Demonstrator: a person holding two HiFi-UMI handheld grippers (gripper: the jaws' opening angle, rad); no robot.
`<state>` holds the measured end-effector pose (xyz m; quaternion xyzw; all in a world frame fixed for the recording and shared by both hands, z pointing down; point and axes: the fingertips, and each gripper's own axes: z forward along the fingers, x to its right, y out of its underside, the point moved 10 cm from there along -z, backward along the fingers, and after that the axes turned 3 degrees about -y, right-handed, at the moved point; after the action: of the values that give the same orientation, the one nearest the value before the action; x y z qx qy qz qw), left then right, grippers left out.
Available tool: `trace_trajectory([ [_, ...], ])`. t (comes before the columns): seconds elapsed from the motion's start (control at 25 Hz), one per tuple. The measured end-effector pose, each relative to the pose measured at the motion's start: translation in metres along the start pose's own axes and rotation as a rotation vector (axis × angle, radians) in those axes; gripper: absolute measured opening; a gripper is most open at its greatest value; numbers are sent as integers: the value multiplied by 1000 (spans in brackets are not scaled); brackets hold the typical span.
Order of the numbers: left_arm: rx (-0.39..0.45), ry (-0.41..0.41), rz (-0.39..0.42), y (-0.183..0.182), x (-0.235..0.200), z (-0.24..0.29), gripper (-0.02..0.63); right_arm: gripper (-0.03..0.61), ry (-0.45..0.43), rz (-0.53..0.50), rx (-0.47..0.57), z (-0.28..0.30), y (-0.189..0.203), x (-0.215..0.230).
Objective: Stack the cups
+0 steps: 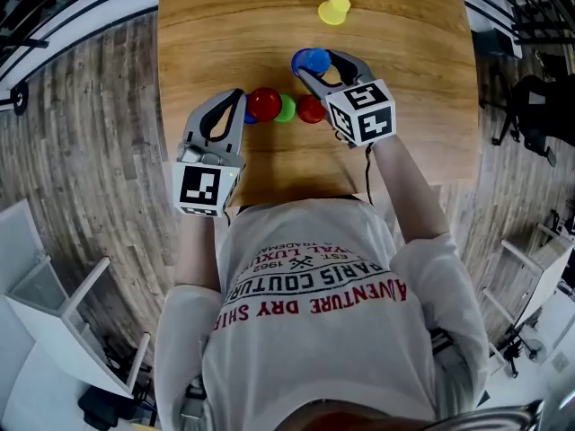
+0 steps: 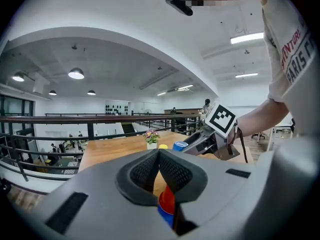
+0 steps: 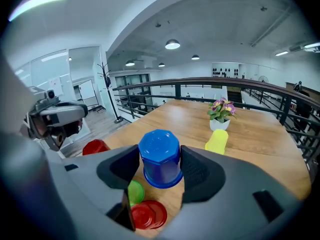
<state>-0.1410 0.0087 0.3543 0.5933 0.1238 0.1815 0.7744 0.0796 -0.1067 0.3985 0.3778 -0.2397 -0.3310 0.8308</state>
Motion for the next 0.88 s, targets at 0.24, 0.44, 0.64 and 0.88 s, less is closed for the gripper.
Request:
trace_trajectory([
  [0.24,9,14,2,3,10,-19,15,268,-33,-3,-12,-22,20,-28],
  [0.44,-3,23,4,9,18,-30,15,268,-55,-10,-42,-28,40,-45],
  [0.64,-7,27,4,10,22,-34,15,268,-57,0,-60,-27,51,-49],
  [0.88,-20,17,-1,15,24,-42,15,268,-62,3,-43,-24,50,-55],
])
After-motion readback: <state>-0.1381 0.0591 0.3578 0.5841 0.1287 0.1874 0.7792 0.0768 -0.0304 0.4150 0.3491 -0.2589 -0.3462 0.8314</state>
